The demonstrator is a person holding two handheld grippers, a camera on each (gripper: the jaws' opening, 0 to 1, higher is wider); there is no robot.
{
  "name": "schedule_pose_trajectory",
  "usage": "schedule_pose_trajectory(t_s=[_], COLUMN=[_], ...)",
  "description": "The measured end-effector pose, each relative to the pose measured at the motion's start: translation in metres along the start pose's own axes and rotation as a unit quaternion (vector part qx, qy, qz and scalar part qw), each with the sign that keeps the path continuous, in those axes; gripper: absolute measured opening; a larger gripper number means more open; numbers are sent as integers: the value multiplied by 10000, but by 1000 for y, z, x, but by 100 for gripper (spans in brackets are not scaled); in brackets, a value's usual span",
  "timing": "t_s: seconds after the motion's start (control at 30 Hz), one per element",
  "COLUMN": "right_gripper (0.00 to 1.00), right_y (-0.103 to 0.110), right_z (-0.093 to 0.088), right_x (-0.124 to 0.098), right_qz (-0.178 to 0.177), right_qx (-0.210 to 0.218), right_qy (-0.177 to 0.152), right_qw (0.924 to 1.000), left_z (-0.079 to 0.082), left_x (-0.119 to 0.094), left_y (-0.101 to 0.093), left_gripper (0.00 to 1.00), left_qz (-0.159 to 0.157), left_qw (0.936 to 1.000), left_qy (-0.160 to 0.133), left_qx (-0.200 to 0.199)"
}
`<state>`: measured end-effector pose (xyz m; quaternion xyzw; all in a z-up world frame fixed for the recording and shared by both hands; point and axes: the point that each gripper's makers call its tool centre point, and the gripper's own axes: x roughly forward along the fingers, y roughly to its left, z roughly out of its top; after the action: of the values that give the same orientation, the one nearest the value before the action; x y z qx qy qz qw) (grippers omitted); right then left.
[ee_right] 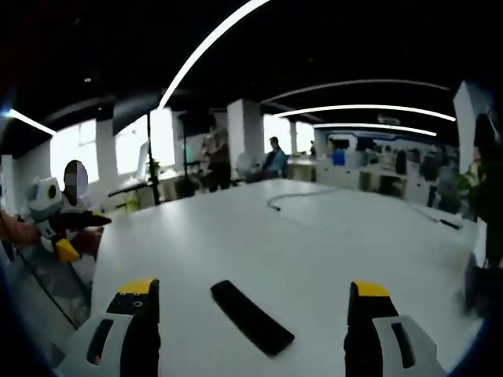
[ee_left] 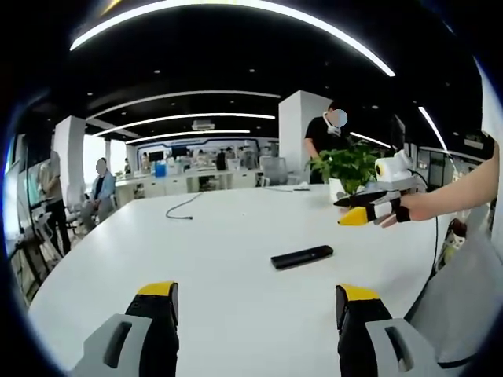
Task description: Press the specified remote control buttons in sequence, fully releasing each button before pressing the next.
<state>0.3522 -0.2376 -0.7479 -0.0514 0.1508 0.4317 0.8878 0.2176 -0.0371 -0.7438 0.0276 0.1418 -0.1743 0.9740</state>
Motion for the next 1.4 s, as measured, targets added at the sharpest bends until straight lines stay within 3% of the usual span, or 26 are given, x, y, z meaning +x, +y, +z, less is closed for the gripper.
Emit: schedule_pose_trajectory(t_s=[0.27,0.57,1.4], right_gripper=[99,99,99], right_y=[10,20,30], right_z=[13,15,24], right_x=[-22,-43,-84], right_qz=[-185,-351,-737], right_qx=[-149,-272,101], right_qy=[-153,-199,-568], right_qw=[9996,9988,9956], left_z=[4,5,1], left_x=[-1,-1,0], left_y=[-5,-7,-6], left_gripper=[85,85,85], left_qz=[-107,-139,-156], left_qw=[9999,9998,9998], left_qy=[-101,-121,-49], left_qx=[12,46,73])
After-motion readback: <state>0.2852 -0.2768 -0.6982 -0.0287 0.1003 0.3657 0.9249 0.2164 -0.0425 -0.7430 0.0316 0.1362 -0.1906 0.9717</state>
